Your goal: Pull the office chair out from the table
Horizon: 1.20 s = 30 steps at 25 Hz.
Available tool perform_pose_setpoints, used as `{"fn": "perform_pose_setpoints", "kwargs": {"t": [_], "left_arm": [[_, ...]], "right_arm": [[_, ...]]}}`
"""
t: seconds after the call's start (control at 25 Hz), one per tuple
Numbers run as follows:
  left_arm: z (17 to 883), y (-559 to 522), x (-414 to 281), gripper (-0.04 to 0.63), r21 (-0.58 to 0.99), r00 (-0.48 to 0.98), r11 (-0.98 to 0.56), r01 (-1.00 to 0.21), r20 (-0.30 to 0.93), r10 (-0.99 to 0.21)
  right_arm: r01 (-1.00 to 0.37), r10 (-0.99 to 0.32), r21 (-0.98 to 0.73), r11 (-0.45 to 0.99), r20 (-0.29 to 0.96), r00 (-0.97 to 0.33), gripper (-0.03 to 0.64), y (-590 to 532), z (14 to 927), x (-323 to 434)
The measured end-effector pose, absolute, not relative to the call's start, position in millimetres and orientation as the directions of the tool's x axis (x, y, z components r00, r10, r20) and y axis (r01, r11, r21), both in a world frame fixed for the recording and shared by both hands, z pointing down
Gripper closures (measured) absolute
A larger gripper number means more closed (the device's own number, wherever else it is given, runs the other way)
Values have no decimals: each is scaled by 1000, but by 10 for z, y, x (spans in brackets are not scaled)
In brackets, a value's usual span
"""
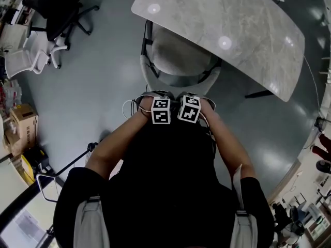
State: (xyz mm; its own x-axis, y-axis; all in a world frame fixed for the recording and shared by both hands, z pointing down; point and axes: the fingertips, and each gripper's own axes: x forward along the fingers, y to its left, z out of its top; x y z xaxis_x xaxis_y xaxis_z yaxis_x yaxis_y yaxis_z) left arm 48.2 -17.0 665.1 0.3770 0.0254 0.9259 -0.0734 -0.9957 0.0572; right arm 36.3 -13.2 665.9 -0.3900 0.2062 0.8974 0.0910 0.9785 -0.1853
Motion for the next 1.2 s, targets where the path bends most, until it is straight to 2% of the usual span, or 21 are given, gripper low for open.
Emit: {"fn": "perform_pose_setpoints", "kwargs": {"t": [0.6, 1.2], "left_arm": [[6657, 120, 438, 518, 47, 373, -995, -93, 928, 9], [6636, 271, 343, 523, 35, 366, -999, -42, 931, 17]], "right_arm": [[64, 178, -166, 984, 896, -406, 538, 161, 6671, 321], [-15, 109, -126, 992, 907, -407, 543, 308, 6661, 222]]}}
